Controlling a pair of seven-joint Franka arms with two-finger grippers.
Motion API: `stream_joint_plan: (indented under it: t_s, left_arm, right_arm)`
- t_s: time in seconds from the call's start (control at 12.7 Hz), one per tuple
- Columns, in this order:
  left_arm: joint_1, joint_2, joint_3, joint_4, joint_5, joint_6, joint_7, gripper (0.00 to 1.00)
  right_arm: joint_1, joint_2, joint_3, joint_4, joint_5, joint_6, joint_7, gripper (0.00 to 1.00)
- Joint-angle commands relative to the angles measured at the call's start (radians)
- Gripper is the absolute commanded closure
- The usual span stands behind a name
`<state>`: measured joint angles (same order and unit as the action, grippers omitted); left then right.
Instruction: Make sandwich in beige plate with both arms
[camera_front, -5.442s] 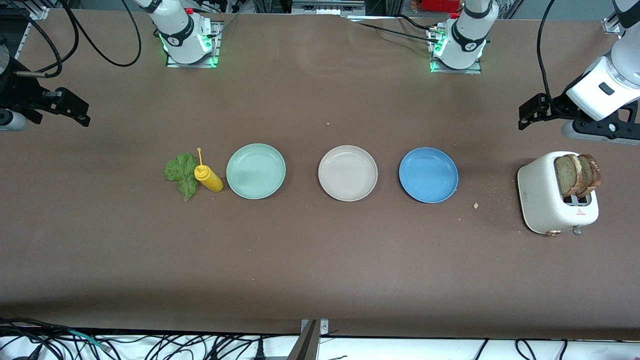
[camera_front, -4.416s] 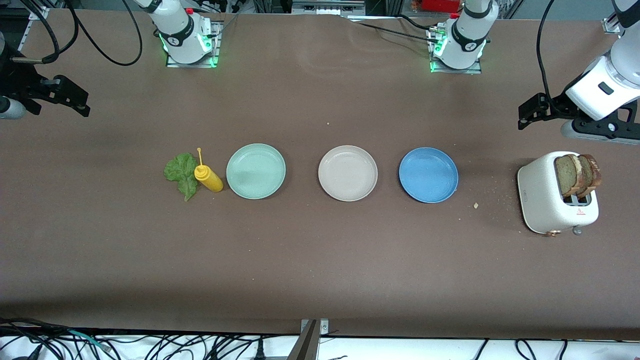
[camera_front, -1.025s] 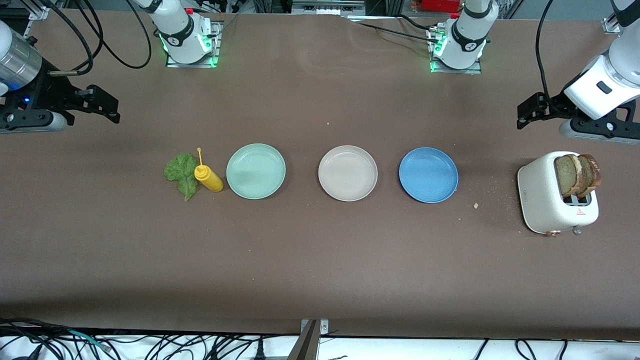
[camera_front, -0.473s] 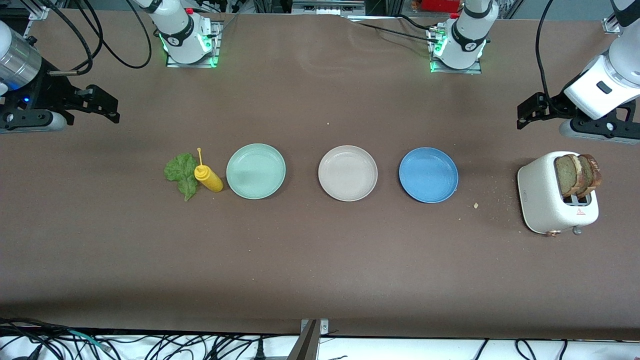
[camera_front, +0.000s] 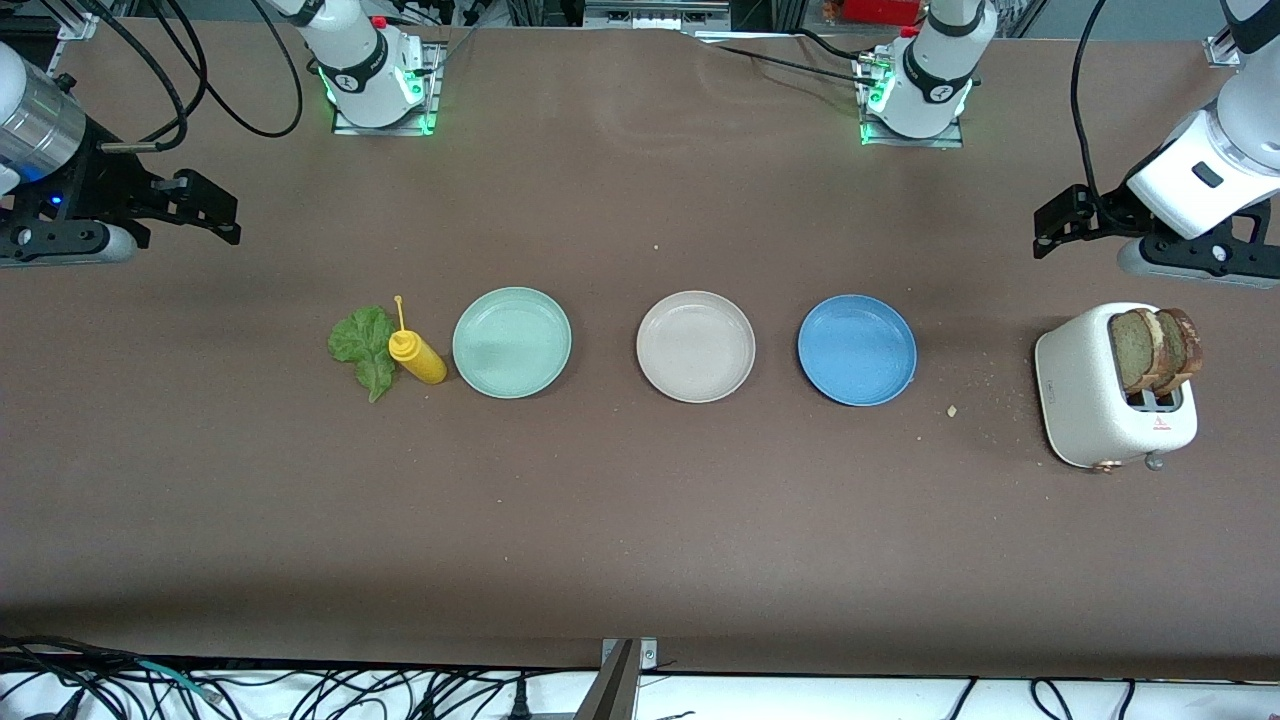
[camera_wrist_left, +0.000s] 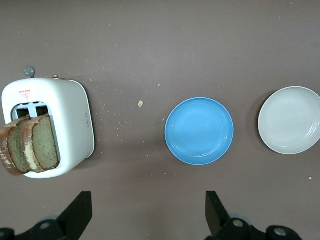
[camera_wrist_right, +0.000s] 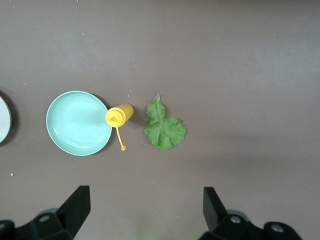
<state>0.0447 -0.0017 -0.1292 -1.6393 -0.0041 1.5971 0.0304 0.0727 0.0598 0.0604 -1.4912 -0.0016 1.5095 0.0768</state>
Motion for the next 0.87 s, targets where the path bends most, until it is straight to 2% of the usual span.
stream_joint_plan:
  t_s: [0.0, 0.79]
  left_arm:
    - [-0.003, -0.017, -0.001, -0.01, 0.024, -0.002, 0.014, 0.0]
    - [-0.005, -0.017, -0.001, -0.01, 0.026, -0.003, 0.014, 0.0]
  right_arm:
    - [0.004, -0.008, -0.004, 0.005, 0.003, -0.014, -0.005, 0.0]
    - [0.002, -0.029, -0.022, 0.012, 0.012, -0.057, 0.006, 0.0]
